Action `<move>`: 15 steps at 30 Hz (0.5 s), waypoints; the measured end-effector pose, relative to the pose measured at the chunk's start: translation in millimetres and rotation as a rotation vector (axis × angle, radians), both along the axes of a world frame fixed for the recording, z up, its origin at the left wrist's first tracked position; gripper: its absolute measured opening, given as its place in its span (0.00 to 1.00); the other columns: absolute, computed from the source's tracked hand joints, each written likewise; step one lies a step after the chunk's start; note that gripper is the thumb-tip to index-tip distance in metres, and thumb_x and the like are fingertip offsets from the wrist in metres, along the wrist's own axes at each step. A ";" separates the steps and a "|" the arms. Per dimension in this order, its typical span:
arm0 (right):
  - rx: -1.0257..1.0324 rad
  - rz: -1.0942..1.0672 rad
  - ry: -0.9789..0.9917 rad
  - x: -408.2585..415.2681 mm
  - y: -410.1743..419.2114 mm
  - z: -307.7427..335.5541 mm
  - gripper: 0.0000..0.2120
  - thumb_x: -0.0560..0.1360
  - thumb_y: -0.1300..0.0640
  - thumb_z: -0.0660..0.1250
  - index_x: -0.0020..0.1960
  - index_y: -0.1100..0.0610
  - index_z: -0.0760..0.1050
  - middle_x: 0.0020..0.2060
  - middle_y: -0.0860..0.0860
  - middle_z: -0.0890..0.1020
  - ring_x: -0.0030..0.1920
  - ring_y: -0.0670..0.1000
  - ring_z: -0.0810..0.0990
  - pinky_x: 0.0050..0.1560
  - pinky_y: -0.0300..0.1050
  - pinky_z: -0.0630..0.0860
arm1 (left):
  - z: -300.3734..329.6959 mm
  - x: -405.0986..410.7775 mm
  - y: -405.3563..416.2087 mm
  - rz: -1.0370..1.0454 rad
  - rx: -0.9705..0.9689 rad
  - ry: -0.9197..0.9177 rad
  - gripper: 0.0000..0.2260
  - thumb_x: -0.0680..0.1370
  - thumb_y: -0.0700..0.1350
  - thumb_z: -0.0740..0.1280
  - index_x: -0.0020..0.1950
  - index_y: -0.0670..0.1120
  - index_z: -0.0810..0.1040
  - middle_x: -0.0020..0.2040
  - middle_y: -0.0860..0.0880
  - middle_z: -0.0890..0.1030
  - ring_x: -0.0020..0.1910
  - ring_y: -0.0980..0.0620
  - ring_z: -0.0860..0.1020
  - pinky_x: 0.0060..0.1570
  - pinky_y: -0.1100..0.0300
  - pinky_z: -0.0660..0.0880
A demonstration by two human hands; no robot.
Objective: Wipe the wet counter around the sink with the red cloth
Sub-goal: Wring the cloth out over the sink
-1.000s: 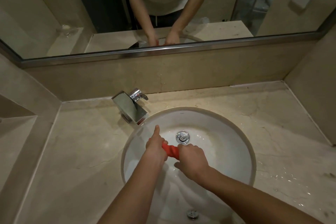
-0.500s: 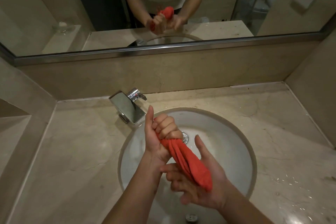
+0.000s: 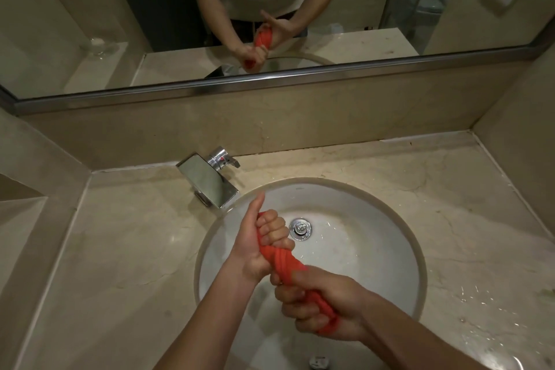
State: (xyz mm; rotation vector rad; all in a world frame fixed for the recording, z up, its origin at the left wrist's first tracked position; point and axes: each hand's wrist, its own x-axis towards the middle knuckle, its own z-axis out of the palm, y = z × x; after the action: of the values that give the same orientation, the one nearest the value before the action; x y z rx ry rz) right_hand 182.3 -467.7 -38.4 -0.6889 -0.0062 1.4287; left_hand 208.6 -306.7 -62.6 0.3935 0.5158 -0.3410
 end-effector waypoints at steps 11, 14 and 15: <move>-0.959 0.305 -1.467 31.4 30.7 -76.7 0.09 0.73 0.58 0.65 0.36 0.53 0.69 0.36 0.53 0.77 0.41 0.57 0.78 0.37 0.45 0.66 | -41.7 14.2 -15.9 0.424 0.486 0.529 0.25 0.77 0.54 0.69 0.29 0.47 0.58 0.21 0.53 0.57 0.17 0.55 0.55 0.20 0.68 0.55; -1.067 0.464 -1.721 32.2 33.9 -80.8 0.09 0.77 0.63 0.60 0.53 0.58 0.77 0.50 0.60 0.81 0.50 0.62 0.80 0.42 0.46 0.65 | -53.1 9.8 -15.2 0.486 0.497 0.667 0.23 0.79 0.55 0.66 0.31 0.45 0.61 0.22 0.51 0.59 0.18 0.53 0.56 0.22 0.67 0.57; -1.070 0.553 -1.787 31.5 34.4 -79.1 0.12 0.76 0.66 0.58 0.56 0.60 0.76 0.52 0.61 0.81 0.52 0.62 0.79 0.43 0.47 0.64 | -56.8 7.5 -15.2 0.487 0.515 0.711 0.23 0.79 0.55 0.65 0.31 0.44 0.62 0.23 0.50 0.60 0.19 0.52 0.56 0.23 0.66 0.59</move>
State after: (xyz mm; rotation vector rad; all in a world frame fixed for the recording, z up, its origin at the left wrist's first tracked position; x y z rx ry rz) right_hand 213.8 -433.3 -117.5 -2.8070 -0.9228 0.7233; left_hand 216.1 -322.0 -119.4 0.6255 1.3798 0.1511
